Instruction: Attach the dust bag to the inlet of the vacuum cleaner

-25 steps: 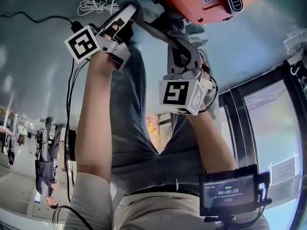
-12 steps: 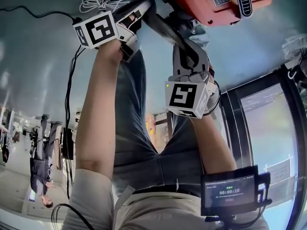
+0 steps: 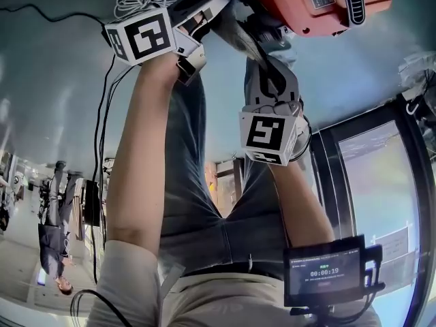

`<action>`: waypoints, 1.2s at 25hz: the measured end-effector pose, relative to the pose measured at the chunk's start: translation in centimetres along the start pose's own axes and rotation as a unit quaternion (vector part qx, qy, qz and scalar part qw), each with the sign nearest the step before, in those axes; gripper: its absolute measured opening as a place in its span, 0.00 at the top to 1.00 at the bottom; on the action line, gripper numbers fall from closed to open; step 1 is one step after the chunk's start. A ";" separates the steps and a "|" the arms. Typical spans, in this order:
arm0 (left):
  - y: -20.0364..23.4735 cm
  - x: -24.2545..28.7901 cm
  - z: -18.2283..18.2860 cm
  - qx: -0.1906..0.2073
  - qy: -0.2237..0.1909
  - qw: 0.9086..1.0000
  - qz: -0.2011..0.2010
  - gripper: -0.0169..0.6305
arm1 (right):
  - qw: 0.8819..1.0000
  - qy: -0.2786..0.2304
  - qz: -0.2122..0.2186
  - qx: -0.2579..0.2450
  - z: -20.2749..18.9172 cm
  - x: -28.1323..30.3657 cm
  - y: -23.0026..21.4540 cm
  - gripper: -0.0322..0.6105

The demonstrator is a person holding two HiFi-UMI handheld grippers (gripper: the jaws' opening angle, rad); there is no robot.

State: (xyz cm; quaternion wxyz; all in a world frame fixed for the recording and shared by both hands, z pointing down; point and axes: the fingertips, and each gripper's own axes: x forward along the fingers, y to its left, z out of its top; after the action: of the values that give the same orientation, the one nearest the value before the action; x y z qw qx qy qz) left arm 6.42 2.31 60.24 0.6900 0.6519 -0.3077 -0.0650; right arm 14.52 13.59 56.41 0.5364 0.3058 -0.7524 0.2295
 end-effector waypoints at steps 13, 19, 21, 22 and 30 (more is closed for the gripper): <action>-0.3 -6.6 -0.5 -0.161 -0.154 0.972 -0.076 0.86 | 0.980 0.029 0.175 0.093 -1.7 -5.1 -1.6 0.89; 1.7 -10.0 -4.6 -0.245 -0.261 0.932 -0.056 0.86 | 0.982 -0.037 0.184 -0.007 7.1 -8.8 -3.1 0.89; 2.6 -9.9 -5.5 -0.257 -0.280 0.924 -0.045 0.86 | 0.977 0.002 0.203 -0.073 9.6 -7.3 -1.4 0.89; 2.9 -9.8 -5.5 -0.255 -0.286 0.923 -0.045 0.86 | 0.973 0.029 0.207 -0.099 10.2 -6.2 -0.8 0.89; 2.9 -12.0 -3.3 -0.225 -0.405 0.879 -0.114 0.86 | 0.947 0.179 0.180 -0.198 9.7 -0.8 -4.0 0.89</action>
State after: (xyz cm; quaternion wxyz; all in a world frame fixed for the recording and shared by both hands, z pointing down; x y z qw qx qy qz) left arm -2.45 11.44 58.99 0.6207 0.4264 -0.4609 -0.4696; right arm 11.11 4.43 52.63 0.6614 0.0063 -0.7172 0.2194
